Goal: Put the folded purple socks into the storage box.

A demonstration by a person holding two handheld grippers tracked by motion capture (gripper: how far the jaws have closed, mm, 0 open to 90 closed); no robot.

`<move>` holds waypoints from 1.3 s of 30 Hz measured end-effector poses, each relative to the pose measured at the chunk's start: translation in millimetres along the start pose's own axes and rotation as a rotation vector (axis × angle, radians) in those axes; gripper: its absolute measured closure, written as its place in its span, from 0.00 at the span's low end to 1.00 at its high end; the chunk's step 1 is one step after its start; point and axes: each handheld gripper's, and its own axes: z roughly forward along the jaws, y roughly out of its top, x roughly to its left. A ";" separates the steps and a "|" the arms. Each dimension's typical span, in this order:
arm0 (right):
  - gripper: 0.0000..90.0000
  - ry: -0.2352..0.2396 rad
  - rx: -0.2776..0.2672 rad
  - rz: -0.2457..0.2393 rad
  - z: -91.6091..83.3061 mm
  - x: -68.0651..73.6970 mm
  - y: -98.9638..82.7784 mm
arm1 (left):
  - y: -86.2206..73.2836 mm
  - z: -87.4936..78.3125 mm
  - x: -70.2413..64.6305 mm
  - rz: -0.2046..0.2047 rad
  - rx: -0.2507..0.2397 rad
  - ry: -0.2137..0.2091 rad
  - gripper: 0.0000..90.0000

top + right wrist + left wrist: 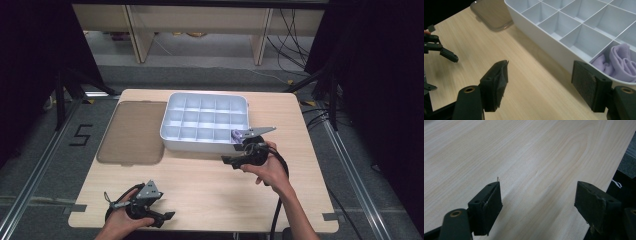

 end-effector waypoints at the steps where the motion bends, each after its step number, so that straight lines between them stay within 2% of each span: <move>1: 0.34 0.000 0.000 0.000 0.0 0.0 0.0 | 0.0 0.0 0.0 0.000 0.000 0.000 0.23; 6: 0.33 0.015 -0.004 -0.007 3.6 8.0 -8.3 | 0.1 0.1 0.0 0.000 -0.001 -0.001 0.23; 7: 0.33 0.017 0.009 0.006 2.4 9.6 -9.7 | 0.1 0.1 0.0 0.000 -0.001 -0.001 0.23; 8: 0.33 0.024 0.007 -0.014 3.2 9.1 -11.6 | 0.0 0.2 -0.7 -0.006 0.000 -0.002 0.23; 9: 0.33 0.024 0.007 -0.014 3.2 9.1 -11.6 | 0.0 0.2 -0.7 -0.006 0.000 -0.002 0.23; 11: 0.32 0.013 0.011 0.003 2.4 12.0 -15.0 | 0.1 0.1 -0.4 0.000 0.003 0.000 0.23; 13: 0.32 0.016 0.008 -0.016 3.2 11.8 -18.2 | 0.1 -0.2 -0.8 -0.002 0.000 -0.007 0.23; 14: 0.32 0.027 0.024 -0.006 4.6 13.2 -21.9 | -0.3 0.4 -1.6 -0.018 -0.002 -0.008 0.23; 16: 0.32 0.042 0.027 -0.001 6.1 13.4 -23.7 | -0.2 0.4 -1.7 -0.017 -0.002 -0.008 0.23; 17: 0.31 0.031 0.032 0.011 6.8 15.3 -25.8 | -0.1 0.5 -1.5 -0.016 -0.001 -0.001 0.23; 18: 0.31 0.025 0.024 -0.016 8.3 15.0 -29.3 | -0.1 0.9 -1.5 -0.017 -0.002 0.000 0.23; 19: 0.31 0.025 0.024 -0.016 8.3 15.0 -29.3 | -0.1 0.9 -1.5 -0.017 -0.002 0.000 0.23; 21: 0.31 0.038 0.040 0.014 9.4 19.7 -32.8 | 0.0 -0.2 -1.6 -0.014 -0.001 -0.011 0.23; 23: 0.31 0.048 0.036 -0.014 10.5 20.3 -34.0 | 0.0 0.0 -1.9 -0.019 -0.006 -0.010 0.23; 24: 0.31 0.034 0.036 -0.032 10.8 20.8 -34.6 | 0.2 -0.2 -2.0 -0.018 -0.006 -0.010 0.23; 25: 0.30 0.047 0.042 -0.021 10.8 22.8 -34.8 | 0.2 -0.2 -2.1 -0.018 -0.006 -0.010 0.23; 26: 0.30 0.040 0.042 -0.022 10.9 23.9 -35.3 | 0.2 0.0 -1.6 -0.013 -0.002 0.001 0.23; 29: 0.30 0.045 0.036 -0.030 12.7 25.9 -37.2 | 0.2 0.1 -1.7 -0.014 -0.002 0.001 0.23; 30: 0.30 0.040 0.036 -0.047 13.7 26.9 -39.1 | 0.1 0.4 -1.6 -0.014 -0.003 0.000 0.23; 34: 0.28 0.048 0.058 -0.037 14.9 28.7 -43.4 | 0.0 0.4 -1.5 -0.015 -0.002 -0.001 0.23; 37: 0.28 0.048 0.052 -0.050 16.3 28.7 -45.6 | 0.2 -0.2 -1.9 -0.016 -0.004 -0.011 0.23; 39: 0.26 0.047 0.049 -0.046 16.4 29.9 -47.8 | 0.1 0.4 -1.6 -0.015 -0.003 0.001 0.23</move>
